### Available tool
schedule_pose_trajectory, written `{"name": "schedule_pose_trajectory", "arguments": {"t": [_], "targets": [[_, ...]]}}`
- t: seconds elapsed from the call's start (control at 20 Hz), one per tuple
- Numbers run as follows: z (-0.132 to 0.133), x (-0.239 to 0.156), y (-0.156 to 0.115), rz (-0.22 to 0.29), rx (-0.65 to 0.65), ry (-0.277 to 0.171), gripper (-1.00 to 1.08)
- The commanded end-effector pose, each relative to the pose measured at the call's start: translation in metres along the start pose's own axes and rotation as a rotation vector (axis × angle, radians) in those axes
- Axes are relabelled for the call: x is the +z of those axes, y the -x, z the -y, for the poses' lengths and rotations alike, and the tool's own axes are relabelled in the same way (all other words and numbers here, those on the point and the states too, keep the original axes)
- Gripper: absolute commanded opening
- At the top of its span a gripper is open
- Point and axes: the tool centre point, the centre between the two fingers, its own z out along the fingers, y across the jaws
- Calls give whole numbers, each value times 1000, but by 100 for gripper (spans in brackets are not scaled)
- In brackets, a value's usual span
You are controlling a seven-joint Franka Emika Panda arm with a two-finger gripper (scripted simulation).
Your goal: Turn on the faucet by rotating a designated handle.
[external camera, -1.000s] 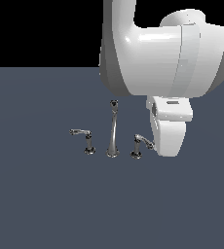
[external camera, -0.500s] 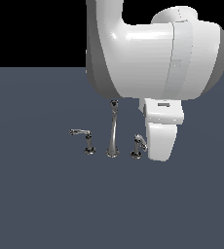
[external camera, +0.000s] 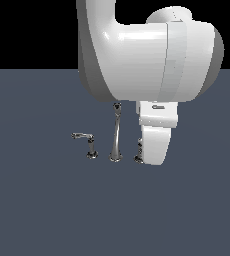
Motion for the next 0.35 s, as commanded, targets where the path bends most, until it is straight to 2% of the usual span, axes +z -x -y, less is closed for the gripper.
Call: {"name": "schedule_pose_trajectory", "arguments": {"t": [0.0, 0.3], "targets": [[4, 0, 34, 6, -50, -3, -100], [8, 0, 63, 7, -67, -2, -100]]}}
